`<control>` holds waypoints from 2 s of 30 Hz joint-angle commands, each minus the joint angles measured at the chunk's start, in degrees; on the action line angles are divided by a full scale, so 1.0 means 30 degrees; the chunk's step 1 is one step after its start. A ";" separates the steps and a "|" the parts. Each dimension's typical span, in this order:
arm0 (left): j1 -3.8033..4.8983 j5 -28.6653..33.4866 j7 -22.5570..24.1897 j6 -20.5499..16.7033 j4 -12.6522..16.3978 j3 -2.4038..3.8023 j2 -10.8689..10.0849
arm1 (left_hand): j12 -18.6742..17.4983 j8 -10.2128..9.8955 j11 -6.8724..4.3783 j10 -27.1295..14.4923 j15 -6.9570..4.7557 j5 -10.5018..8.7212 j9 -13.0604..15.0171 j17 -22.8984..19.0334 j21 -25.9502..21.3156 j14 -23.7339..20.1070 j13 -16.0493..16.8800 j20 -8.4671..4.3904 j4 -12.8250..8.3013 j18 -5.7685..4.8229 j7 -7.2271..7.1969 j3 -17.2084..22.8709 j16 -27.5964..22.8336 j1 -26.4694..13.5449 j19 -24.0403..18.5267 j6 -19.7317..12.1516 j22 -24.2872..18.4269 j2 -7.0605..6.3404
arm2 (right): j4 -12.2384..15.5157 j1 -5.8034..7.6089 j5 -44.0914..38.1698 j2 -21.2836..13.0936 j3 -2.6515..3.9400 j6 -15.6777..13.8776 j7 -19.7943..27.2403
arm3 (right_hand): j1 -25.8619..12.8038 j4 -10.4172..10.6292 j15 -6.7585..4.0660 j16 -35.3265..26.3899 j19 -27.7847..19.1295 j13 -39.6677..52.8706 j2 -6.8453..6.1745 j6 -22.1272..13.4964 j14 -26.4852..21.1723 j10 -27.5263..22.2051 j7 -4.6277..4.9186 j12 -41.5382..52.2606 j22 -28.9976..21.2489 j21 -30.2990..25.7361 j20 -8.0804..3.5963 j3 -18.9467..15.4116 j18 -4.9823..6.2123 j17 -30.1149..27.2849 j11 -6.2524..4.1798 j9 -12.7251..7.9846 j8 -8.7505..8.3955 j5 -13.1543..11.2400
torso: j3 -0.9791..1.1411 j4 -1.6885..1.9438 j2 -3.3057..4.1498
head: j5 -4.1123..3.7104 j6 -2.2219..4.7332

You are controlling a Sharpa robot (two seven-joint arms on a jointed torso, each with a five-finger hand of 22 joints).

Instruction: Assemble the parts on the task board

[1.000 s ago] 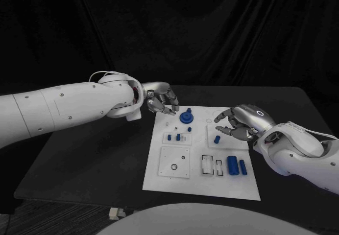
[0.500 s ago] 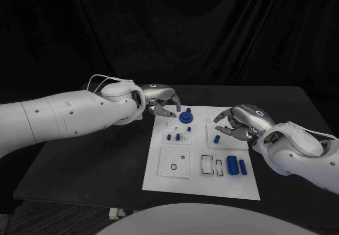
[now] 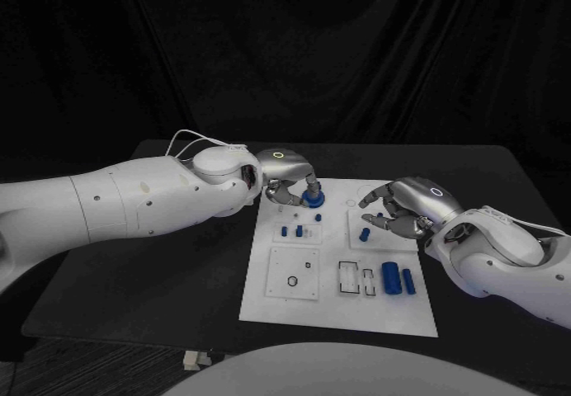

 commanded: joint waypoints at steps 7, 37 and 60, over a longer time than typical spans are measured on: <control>-0.0338 -0.1923 0.0190 0.0656 -0.1046 0.0021 0.1317 | -0.0432 -0.0040 -0.0034 0.0173 -0.0042 -0.0119 -0.0566 0.0478 -0.0051 0.0329 -0.0833 -0.0053 -0.0218 -0.0006 -0.0019 0.0239 0.0345 -0.0033 0.0199 0.0105 0.3048 -0.0220 | 0.0254 -0.0050 -0.0050 -0.0158 0.0009 -0.0384 0.0130 | 0.0090 -0.0067 0.0017 -0.0016 0.0011 -0.0654 0.0067 0.0165 0.1108 0.0564 0.0025 -0.0085 0.3144 0.0106 0.0006 -0.0001 -0.0091 0.0461 0.0085 -0.0029 -0.0067 0.0108 | 0.0008 -0.0001 -0.0004 | -0.0065 0.0000; -0.1311 -0.3155 -0.0463 0.0713 -0.2717 0.0025 0.3111 | -0.0643 0.0002 -0.0050 0.1311 -0.0079 0.0309 -0.1837 0.0125 -0.0304 0.0220 -0.2035 -0.0093 -0.0571 0.0010 -0.1511 0.0780 0.0421 -0.0244 0.0234 -0.0980 0.3043 -0.0487 | 0.0280 -0.0053 -0.0050 -0.0177 0.0011 -0.0416 0.0156 | 0.0071 -0.0067 0.0012 -0.0022 0.0012 -0.0677 0.0062 0.0173 0.1108 0.0558 0.0052 -0.0113 0.3141 0.0088 0.0003 0.0000 -0.0087 0.0450 0.0054 -0.0035 -0.0075 0.0105 | 0.0009 0.0018 0.0002 | -0.0017 0.0000; -0.1762 -0.3229 -0.0827 0.1207 -0.3524 0.0027 0.3566 | -0.0793 0.0176 -0.0077 0.1359 -0.0085 0.0407 -0.1947 -0.0206 -0.0543 0.0068 -0.2318 -0.0097 -0.0749 0.0046 -0.1213 0.0972 0.0271 -0.0395 0.0152 -0.0372 0.2995 -0.0525 | 0.0290 -0.0053 -0.0050 -0.0181 0.0011 -0.0380 0.0144 | 0.0068 -0.0080 0.0002 -0.0043 0.0013 -0.0702 0.0047 0.0175 0.1104 0.0550 0.0051 -0.0145 0.3139 0.0075 -0.0002 0.0003 -0.0084 0.0422 0.0042 -0.0042 -0.0085 0.0105 | 0.0005 0.0013 -0.0003 | -0.0064 0.0000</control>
